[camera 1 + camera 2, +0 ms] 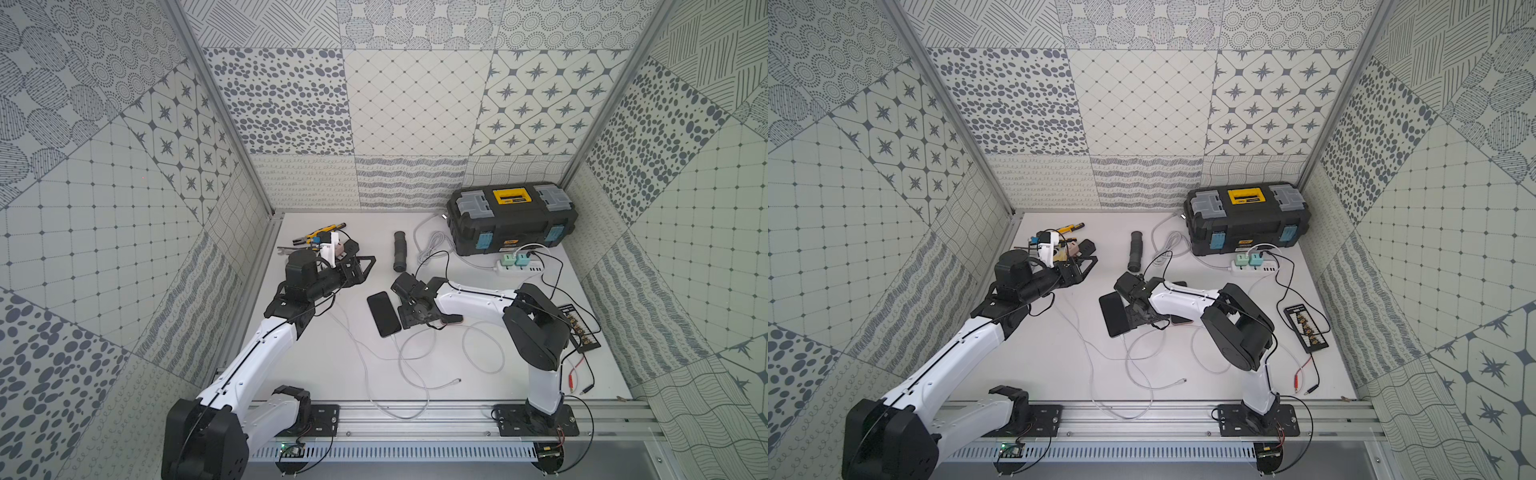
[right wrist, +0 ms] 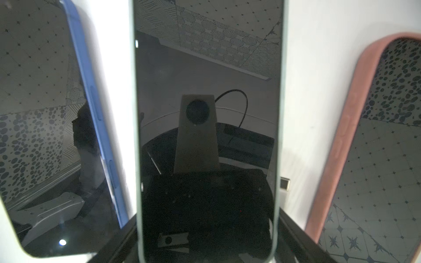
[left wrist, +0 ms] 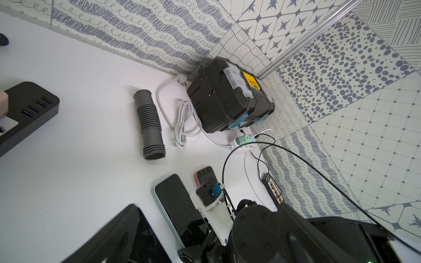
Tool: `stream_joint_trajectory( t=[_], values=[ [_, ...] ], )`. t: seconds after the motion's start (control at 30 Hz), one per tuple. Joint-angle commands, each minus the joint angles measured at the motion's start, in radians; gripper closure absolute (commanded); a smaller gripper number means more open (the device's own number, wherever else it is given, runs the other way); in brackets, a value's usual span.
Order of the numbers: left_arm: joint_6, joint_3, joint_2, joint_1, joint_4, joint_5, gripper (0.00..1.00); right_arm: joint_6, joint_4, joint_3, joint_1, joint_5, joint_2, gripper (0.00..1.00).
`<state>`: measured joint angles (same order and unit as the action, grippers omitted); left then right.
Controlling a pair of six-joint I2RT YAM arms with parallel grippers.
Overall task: Unplug the charging cable from the phone
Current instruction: Place the phone at the center of the board, then pick up the phone at the center of the board.
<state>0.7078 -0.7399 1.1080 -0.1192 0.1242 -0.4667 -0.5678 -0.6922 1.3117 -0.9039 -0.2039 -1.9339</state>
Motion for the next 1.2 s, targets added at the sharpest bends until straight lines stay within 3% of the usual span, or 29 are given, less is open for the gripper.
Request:
stream_joint_trajectory(
  t=[0.0,0.37,0.7,1.17],
  values=[
    [-0.013,0.004,0.0,0.005,0.017,0.003,0.02,0.008,0.018,0.035,-0.008,-0.038,0.034,0.3],
    [-0.007,0.009,-0.008,0.013,0.011,0.014,0.02,0.013,0.017,0.062,-0.034,-0.027,0.052,0.15],
    [0.005,0.03,-0.039,0.025,0.002,0.073,0.02,0.048,0.027,0.119,-0.11,-0.031,0.029,0.11],
    [0.01,0.054,-0.082,0.041,-0.044,0.171,0.02,-0.005,0.109,0.149,-0.174,-0.057,-0.054,0.09]
  ],
)
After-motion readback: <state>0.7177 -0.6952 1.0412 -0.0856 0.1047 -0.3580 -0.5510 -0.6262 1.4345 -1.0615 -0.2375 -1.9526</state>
